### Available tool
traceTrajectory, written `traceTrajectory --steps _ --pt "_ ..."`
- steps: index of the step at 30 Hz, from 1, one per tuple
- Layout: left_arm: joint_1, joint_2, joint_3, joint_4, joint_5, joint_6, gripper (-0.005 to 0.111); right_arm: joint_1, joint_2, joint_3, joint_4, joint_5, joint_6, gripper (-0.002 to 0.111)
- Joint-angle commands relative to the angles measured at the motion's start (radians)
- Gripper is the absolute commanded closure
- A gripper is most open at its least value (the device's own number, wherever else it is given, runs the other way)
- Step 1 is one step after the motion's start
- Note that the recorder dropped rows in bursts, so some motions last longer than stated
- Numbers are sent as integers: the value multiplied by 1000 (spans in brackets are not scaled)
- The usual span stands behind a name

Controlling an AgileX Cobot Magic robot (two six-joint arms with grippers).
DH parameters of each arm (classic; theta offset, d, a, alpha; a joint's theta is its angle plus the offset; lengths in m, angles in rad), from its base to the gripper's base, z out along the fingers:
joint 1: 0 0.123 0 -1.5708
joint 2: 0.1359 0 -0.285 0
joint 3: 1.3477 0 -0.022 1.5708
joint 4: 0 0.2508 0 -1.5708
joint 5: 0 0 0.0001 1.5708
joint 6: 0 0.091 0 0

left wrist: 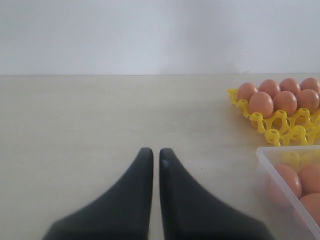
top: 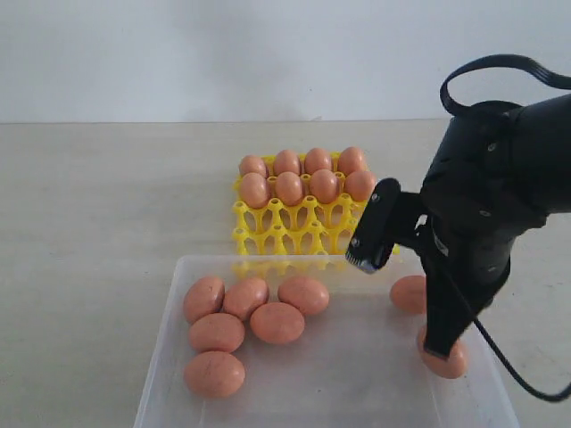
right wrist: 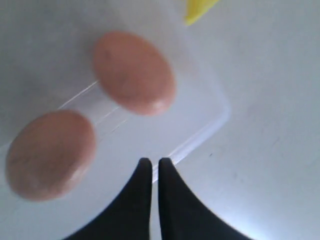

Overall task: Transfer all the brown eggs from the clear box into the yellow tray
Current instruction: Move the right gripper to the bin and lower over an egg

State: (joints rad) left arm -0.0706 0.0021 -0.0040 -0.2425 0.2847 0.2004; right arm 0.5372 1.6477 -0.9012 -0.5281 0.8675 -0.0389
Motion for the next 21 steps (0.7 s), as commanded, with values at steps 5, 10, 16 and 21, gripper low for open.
traceTrajectory --steps 5,10,16,21 --pt "-9 -2 4 -1 -1 3 103 11 -22 3 213 197 -317 108" --pt "-9 -2 4 -1 -1 3 103 11 -22 3 290 132 -333 99" --pt "-9 -2 4 -1 -1 3 103 11 -22 3 375 12 -192 55" --pt "-9 -2 4 -1 -1 3 103 11 -22 3 426 -32 -2 50"
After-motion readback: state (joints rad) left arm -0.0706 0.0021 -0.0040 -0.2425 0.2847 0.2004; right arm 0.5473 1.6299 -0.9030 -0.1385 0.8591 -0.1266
